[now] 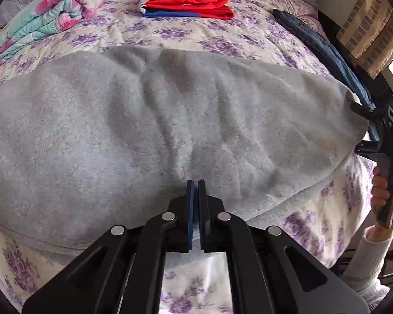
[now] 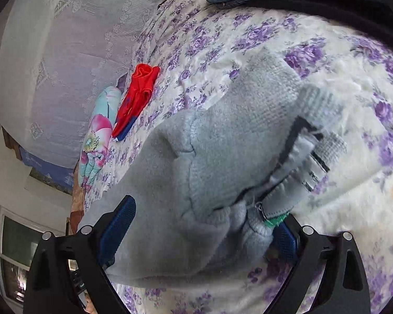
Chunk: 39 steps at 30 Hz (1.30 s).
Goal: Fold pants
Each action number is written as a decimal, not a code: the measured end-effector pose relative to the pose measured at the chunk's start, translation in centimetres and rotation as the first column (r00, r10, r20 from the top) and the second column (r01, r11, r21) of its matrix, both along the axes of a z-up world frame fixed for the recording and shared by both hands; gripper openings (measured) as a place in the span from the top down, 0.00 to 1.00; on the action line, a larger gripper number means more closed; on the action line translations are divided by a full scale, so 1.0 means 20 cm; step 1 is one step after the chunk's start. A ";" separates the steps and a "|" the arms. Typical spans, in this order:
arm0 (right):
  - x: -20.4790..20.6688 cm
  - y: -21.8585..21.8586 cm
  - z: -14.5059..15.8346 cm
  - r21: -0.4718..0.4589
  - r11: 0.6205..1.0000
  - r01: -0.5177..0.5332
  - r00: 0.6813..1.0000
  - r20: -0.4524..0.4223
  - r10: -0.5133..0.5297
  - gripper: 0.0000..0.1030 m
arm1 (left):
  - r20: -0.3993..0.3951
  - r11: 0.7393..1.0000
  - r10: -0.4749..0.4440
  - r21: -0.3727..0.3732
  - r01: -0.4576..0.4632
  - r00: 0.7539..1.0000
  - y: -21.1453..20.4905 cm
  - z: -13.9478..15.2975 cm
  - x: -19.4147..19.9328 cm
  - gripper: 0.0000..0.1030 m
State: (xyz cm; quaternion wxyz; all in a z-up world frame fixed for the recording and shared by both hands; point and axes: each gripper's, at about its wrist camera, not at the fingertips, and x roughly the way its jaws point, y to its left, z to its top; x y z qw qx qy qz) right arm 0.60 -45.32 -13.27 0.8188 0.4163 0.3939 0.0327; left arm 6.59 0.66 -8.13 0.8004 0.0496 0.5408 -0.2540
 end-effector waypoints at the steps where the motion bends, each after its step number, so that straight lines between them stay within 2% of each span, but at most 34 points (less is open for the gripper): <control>1: 0.02 0.00 0.00 -0.011 1.000 0.002 1.000 0.013 -0.002 0.09 | -0.006 0.999 -0.027 -0.023 0.027 1.000 -0.05 0.03 -0.01 0.98; 2: 0.02 0.01 0.01 -0.033 0.999 0.011 1.000 0.024 -0.010 0.19 | -0.007 0.997 -0.054 -0.056 0.054 0.999 -0.10 0.07 -0.01 0.98; 3: 0.01 0.01 0.01 -0.074 0.997 0.026 0.999 0.029 -0.024 0.37 | -0.004 0.993 -0.079 -0.093 0.079 0.997 -0.16 0.11 -0.01 0.98; 5: 0.01 0.01 -0.01 -0.159 0.986 0.053 0.998 0.039 -0.048 0.62 | 0.014 0.983 -0.111 -0.144 0.112 0.994 -0.30 0.20 0.00 0.98; 6: 0.01 0.01 -0.03 -0.161 0.986 0.049 0.997 0.059 -0.040 0.65 | 0.032 0.984 -0.111 -0.140 0.114 0.993 -0.38 0.22 0.01 0.98; 8: -0.01 0.01 -0.04 -0.173 0.984 0.052 0.994 0.100 -0.035 0.66 | 0.039 0.985 -0.111 -0.126 0.115 0.993 -0.54 0.24 0.06 0.98; 11: -0.01 0.01 -0.04 -0.191 0.980 0.051 0.993 0.112 -0.030 0.66 | -0.019 0.980 -0.159 -0.120 0.156 0.987 -0.80 0.18 0.13 0.98; 14: -0.01 -0.03 -0.06 -0.151 0.988 0.042 0.992 0.122 -0.023 0.66 | 0.028 0.991 -0.130 -0.019 0.131 0.991 -1.00 0.11 0.18 0.98; 18: -0.01 -0.03 -0.06 -0.155 0.987 0.031 0.992 0.126 -0.012 0.65 | -0.002 0.997 -0.076 0.013 0.076 0.997 -1.09 -0.01 0.30 0.98; 22: 0.00 -0.02 -0.05 -0.168 0.986 0.024 0.992 0.123 -0.003 0.64 | 0.042 0.993 -0.105 0.050 0.103 0.994 -1.11 -0.02 0.22 1.00; 26: 0.00 -0.03 -0.05 -0.161 0.987 0.023 0.992 0.125 -0.003 0.64 | -0.024 0.987 -0.154 -0.044 0.153 0.988 -1.04 -0.02 0.04 1.00; 29: 0.01 -0.02 -0.05 -0.173 0.985 0.018 0.993 0.121 0.003 0.63 | 0.025 0.989 -0.149 -0.019 0.149 0.989 -1.04 -0.06 -0.05 1.00; 30: 0.01 -0.01 -0.05 -0.179 0.984 0.019 0.993 0.118 0.003 0.63 | 0.024 0.989 -0.142 -0.031 0.142 0.990 -1.04 -0.07 -0.04 1.00; 35: 0.02 -0.01 -0.05 -0.177 0.984 0.018 0.993 0.118 0.003 0.63 | -0.078 0.984 -0.122 -0.144 0.110 0.990 -0.97 -0.08 0.04 1.00; 39: 0.02 -0.01 -0.05 -0.179 0.984 0.019 0.993 0.117 0.003 0.63 | -0.087 0.982 -0.125 -0.153 0.111 0.988 -0.98 -0.09 0.05 0.99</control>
